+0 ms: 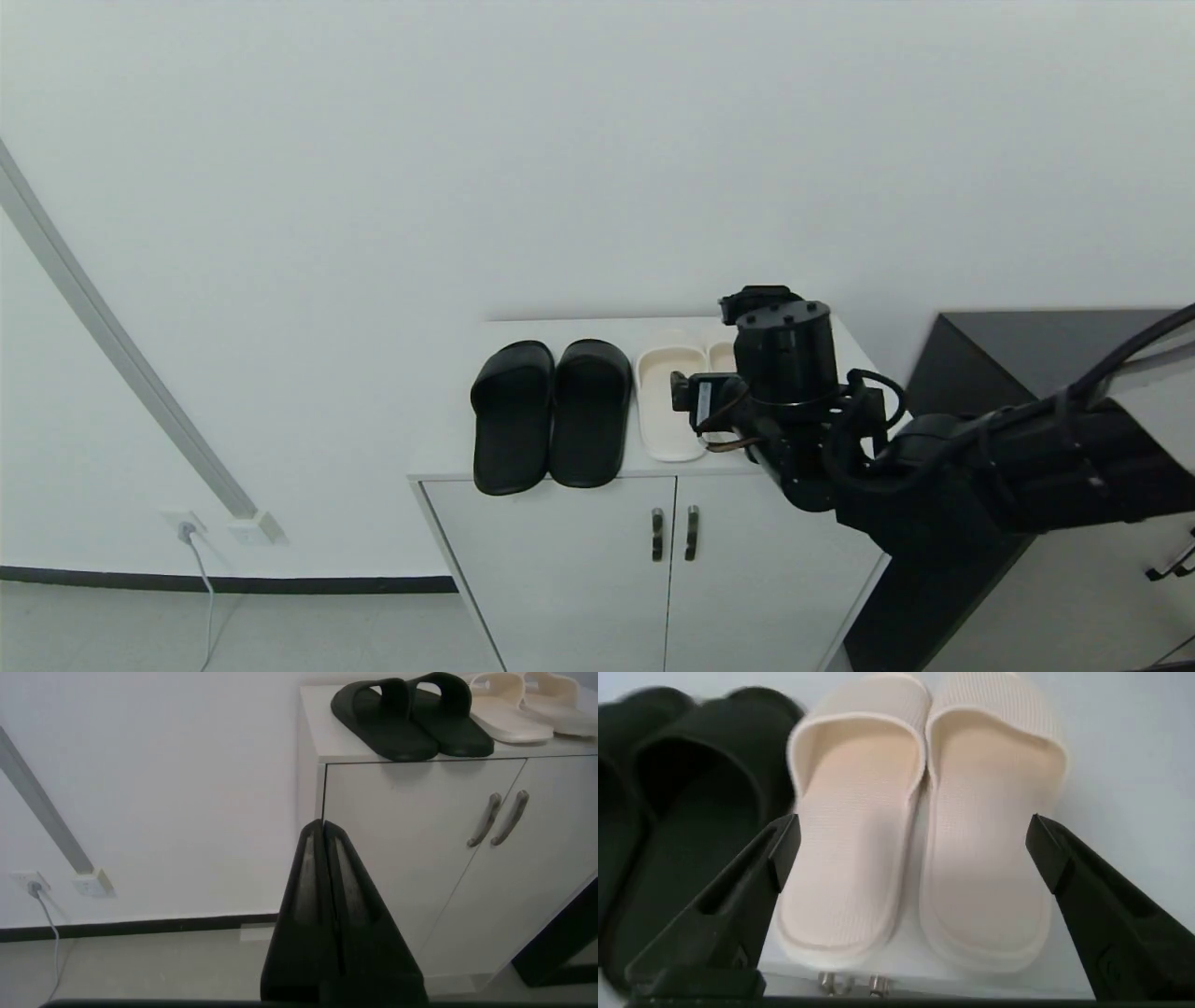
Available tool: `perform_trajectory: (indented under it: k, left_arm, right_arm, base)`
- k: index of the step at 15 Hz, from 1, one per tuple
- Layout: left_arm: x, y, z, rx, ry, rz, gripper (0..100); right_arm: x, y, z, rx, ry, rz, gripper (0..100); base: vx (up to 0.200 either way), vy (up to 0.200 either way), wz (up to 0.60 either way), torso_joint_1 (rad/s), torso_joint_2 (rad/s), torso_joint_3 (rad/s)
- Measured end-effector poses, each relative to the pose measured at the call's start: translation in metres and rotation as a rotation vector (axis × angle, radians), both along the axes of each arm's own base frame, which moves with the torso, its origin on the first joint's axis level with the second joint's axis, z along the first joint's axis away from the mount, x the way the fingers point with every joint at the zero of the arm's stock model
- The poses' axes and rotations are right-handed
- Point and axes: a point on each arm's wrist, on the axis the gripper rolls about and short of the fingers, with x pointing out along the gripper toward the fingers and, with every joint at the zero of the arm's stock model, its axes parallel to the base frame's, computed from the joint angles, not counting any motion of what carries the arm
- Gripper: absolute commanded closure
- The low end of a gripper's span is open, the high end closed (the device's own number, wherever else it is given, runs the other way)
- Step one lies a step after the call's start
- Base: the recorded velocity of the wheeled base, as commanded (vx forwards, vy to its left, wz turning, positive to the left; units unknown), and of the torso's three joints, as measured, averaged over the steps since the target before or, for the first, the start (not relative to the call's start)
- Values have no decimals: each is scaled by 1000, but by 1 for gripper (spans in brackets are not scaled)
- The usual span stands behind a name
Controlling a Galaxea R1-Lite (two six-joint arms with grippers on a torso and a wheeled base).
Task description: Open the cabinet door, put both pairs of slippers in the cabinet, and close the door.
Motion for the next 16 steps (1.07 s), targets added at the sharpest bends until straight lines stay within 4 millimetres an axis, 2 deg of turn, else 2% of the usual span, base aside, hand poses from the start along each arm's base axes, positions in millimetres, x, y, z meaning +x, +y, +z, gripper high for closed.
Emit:
perform_trajectory:
  k: [7,15,16]
  left_arm:
    - [0,0,0,0,0,0,100]
    - [0,0,0,0,0,0,100]
    - [0,0,0,0,0,0,100]
  right_arm:
    - [59,15,-27,-52,23,-70,0]
    - [111,19,-37,-70,-6,-118,0]
    - [115,20,-37,-69,-8,-122,100]
  base:
    - [0,0,0,0,0,0]
    - [0,0,0,0,0,0]
    - [0,0,0,0,0,0]
